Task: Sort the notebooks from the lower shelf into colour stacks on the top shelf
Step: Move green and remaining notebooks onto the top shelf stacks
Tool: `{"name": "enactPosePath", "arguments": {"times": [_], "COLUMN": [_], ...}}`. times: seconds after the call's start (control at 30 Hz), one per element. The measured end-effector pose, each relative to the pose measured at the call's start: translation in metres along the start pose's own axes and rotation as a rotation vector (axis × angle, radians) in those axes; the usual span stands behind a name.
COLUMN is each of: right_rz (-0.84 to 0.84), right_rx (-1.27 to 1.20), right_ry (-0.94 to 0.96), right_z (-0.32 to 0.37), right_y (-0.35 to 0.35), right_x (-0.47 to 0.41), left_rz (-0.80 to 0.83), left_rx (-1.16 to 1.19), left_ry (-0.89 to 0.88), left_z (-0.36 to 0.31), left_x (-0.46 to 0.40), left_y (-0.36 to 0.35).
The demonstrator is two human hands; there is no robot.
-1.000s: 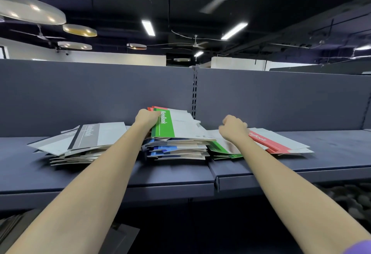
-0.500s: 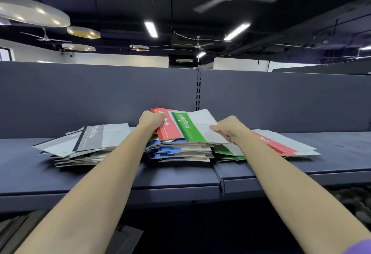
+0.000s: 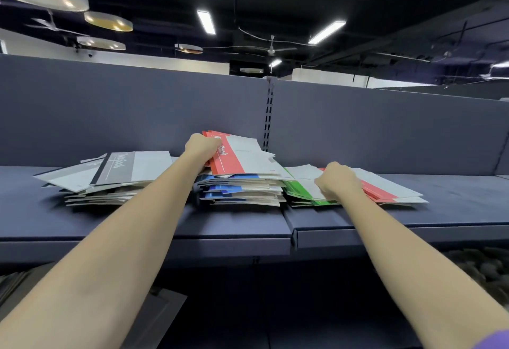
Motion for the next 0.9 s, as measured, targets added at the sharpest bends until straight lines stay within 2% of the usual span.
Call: {"name": "enactPosePath", "arguments": {"times": [0.2, 0.3, 0.37, 0.43, 0.53, 0.73, 0.9], "right_rz": [-0.083, -0.163, -0.084, 0.111, 0.324, 0.414, 0.439], "right_rx": [-0.092, -0.102, -0.284, -0.455, -0.550, -0.520, -0.712], "right_ry": [-0.039, 0.049, 0.161, 0.263, 0.297, 0.178, 0.105], "right_z": [0.017, 0.043, 0.066, 0.086, 0.101, 0.097, 0.085], "right_y": [0.004, 0.010, 0.010, 0.005, 0.000, -0.015, -0.015], "right_x": [0.011, 0.018, 0.024, 0.030, 0.036, 0.029, 0.022], "left_rz": [0.003, 0.003, -0.006, -0.010, -0.012, -0.044, -0.075], "left_rx": [0.041, 0.043, 0.030, 0.016, -0.003, -0.112, -0.221], "left_ry": [-0.009, -0.019, -0.029, -0.040, -0.052, -0.126, -0.218], "left_z": [0.003, 0.004, 0.003, 0.002, 0.001, -0.009, -0.022], "left_x": [-0.002, -0.005, -0.005, -0.004, -0.004, 0.000, 0.011], "left_y": [0.000, 0.000, 0.000, 0.001, 0.001, 0.000, 0.000]}}
Point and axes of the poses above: each hand's wrist, its own x-axis away from the middle knuckle, its own y-axis out of the back of the hand, z = x × y, the point moved 6 cm from there along -x, towards the middle knuckle, and after that the axes turned 8 degrees about -y, right-handed, at the moved point
